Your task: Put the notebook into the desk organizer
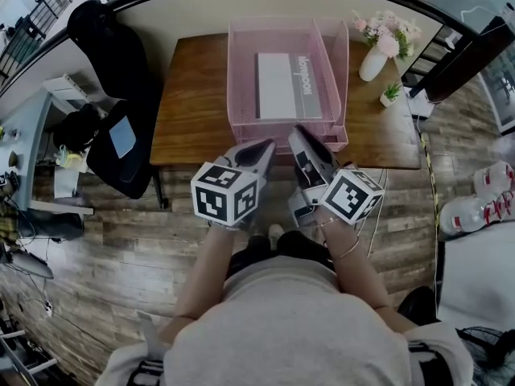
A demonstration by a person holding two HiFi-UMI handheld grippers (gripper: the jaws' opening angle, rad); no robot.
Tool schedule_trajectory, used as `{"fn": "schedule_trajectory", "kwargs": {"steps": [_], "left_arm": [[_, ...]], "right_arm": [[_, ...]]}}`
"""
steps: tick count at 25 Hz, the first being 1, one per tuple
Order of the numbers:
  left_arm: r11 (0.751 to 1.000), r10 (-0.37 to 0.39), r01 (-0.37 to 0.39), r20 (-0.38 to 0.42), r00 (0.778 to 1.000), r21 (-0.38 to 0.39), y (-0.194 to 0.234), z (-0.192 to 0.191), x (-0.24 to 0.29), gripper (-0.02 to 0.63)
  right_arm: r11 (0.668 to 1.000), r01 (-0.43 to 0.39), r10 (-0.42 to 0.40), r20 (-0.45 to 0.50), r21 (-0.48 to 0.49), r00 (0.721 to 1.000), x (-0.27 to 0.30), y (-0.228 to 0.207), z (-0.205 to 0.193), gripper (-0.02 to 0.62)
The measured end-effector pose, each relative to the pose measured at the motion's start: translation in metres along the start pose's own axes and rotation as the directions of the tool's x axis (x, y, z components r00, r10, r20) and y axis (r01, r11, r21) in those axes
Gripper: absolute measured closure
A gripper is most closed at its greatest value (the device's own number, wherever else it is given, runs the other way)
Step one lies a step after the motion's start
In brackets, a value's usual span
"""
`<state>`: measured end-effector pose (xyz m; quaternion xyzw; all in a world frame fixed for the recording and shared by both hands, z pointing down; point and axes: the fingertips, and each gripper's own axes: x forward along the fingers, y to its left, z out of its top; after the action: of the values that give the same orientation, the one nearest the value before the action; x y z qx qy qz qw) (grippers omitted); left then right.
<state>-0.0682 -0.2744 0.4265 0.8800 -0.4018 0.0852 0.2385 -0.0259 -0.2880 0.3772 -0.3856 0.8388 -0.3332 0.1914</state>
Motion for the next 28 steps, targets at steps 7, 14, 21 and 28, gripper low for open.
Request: {"fn": "schedule_trajectory", "kwargs": {"steps": [7,14,21,28], "left_arm": [[0.998,0.001,-0.003,0.039,0.999,0.061,-0.007,0.006,-0.007,0.595],[0.993,-0.03,0.027,0.033,0.999,0.112,-0.019,0.0,-0.013,0.594],[0.985,-0.03,0.03,-0.006,1.0,0.17,-0.024,-0.008,-0.014,0.595],[0.985,-0.018,0.026,-0.048,0.999,0.171,-0.024,-0.017,-0.013,0.595]], "right_arm": [[0.957,0.006,-0.031,-0.081,-0.289,0.996,-0.006,0.01,-0.007,0.56],[0.856,0.002,-0.088,-0.142,-0.517,0.986,-0.008,0.015,-0.018,0.581],[0.762,-0.063,-0.103,-0.217,-0.645,0.971,-0.012,0.02,-0.03,0.595],[0.74,-0.06,-0.153,-0.254,-0.67,0.955,-0.018,0.009,-0.04,0.591]]}}
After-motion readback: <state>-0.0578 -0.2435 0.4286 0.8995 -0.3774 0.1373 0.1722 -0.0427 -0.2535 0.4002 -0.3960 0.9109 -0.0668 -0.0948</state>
